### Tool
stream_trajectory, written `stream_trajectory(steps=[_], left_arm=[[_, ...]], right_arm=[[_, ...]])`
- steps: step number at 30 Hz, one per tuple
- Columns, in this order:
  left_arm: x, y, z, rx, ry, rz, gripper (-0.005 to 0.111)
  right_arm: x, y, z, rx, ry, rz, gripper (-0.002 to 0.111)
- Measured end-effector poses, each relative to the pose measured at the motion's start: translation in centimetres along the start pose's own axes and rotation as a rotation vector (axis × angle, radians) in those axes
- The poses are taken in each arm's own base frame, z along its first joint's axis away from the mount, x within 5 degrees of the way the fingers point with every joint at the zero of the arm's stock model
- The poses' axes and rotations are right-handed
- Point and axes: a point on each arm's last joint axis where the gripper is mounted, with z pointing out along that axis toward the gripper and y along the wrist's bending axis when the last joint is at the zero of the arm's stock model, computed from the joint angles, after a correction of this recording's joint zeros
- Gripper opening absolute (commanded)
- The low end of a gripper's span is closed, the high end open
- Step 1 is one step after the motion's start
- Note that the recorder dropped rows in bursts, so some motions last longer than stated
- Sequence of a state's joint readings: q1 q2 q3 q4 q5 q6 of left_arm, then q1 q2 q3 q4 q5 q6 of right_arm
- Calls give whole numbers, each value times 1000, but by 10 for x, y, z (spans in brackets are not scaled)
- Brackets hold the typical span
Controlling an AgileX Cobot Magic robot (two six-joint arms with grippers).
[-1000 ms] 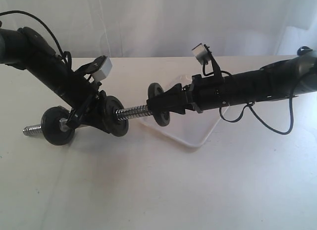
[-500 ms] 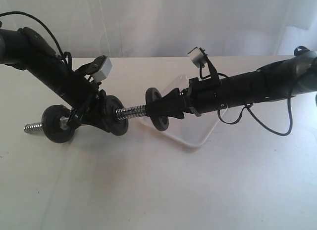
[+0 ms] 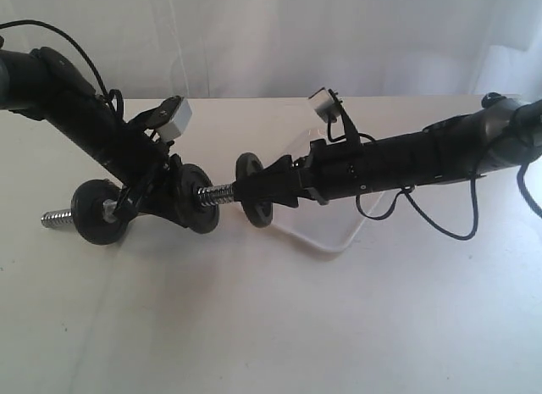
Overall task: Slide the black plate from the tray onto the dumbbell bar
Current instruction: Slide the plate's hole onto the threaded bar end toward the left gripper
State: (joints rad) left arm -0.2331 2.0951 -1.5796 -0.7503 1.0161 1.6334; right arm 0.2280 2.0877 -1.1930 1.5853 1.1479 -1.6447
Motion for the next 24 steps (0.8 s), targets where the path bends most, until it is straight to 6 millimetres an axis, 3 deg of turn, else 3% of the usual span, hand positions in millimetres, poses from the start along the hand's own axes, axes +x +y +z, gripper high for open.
stream_trajectory(steps=[8,19,21,24], left_arm=[[2,1,3,7,-14,-7,0],[3,2,6,17,-27,2,0],[3,2,6,16,-27,4,0],[3,1,6,19,-28,5,0]], right_arm=[[0,-1,4,20,-4,-18,0],[2,4,26,80,8,-38,1],[2,5,29,84,4,-42,7],[2,6,30,86,5,-49,27]])
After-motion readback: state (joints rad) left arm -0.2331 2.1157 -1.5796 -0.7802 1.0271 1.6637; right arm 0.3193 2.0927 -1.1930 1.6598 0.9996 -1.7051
